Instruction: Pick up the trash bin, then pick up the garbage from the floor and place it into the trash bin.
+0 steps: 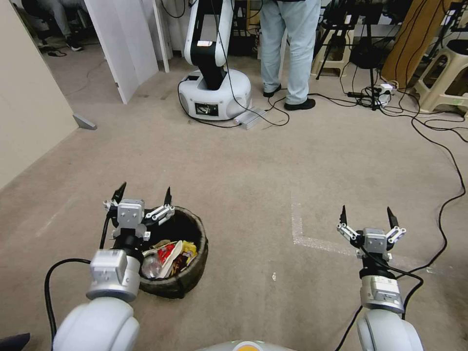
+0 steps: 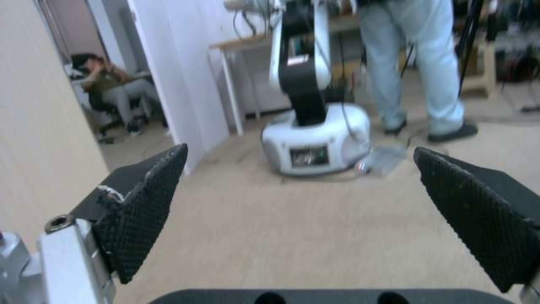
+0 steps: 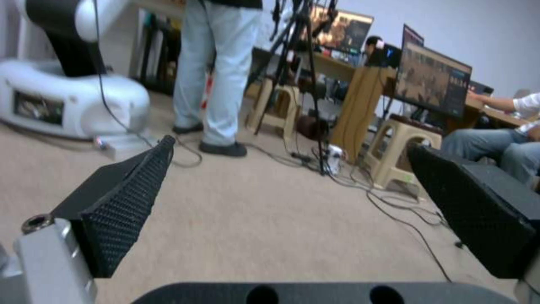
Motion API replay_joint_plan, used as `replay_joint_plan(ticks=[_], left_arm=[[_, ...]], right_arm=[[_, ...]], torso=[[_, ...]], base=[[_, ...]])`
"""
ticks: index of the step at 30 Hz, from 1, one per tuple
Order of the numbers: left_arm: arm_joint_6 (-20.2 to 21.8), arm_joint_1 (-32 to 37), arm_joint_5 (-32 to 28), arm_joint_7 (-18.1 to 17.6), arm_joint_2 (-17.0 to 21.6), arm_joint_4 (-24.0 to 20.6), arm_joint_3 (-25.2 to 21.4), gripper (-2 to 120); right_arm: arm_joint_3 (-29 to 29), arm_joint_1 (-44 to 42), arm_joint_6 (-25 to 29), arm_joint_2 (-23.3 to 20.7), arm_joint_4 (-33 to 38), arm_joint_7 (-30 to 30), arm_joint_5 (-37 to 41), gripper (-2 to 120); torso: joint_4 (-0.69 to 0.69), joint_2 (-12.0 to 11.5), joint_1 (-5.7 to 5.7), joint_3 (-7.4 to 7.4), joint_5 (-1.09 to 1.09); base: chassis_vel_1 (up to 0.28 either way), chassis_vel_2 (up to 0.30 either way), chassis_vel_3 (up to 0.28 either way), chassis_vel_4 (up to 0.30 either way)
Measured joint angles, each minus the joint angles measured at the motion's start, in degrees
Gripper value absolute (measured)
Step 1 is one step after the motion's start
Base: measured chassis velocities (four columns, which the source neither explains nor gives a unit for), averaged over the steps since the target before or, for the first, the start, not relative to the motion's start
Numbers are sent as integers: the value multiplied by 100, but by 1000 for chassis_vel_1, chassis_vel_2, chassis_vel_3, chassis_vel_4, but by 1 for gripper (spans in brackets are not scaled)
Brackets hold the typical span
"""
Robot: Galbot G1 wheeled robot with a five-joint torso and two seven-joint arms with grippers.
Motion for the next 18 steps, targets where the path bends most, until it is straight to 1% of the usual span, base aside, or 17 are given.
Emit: replay_joint_plan(ticks=[3,4,6,11,18], left_arm=[[-409,-35,58,13,-205,255,52,100],[-409,-35,58,13,-205,255,52,100],[-559,-70,72,-10,-272,373,74,100],[-651,-69,65,6,-299,454,109,100],[-662,-71,66,7,-296,459,113,100]], right_arm=[[-13,-112,148,-9,215,-79,141,100],[-13,-112,148,-9,215,-79,141,100],[-1,-139,194,-8,286,-95,188,100],[25,-156,290,-9,305,-141,208,100],[31,-157,307,-7,305,-152,211,100]], torso=[[0,0,0,0,-1],[0,0,0,0,-1],[-1,0,0,0,-1],[0,0,0,0,-1],[-1,0,0,0,0]], base=[[0,0,0,0],[0,0,0,0],[0,0,0,0],[0,0,0,0],[0,0,0,0]])
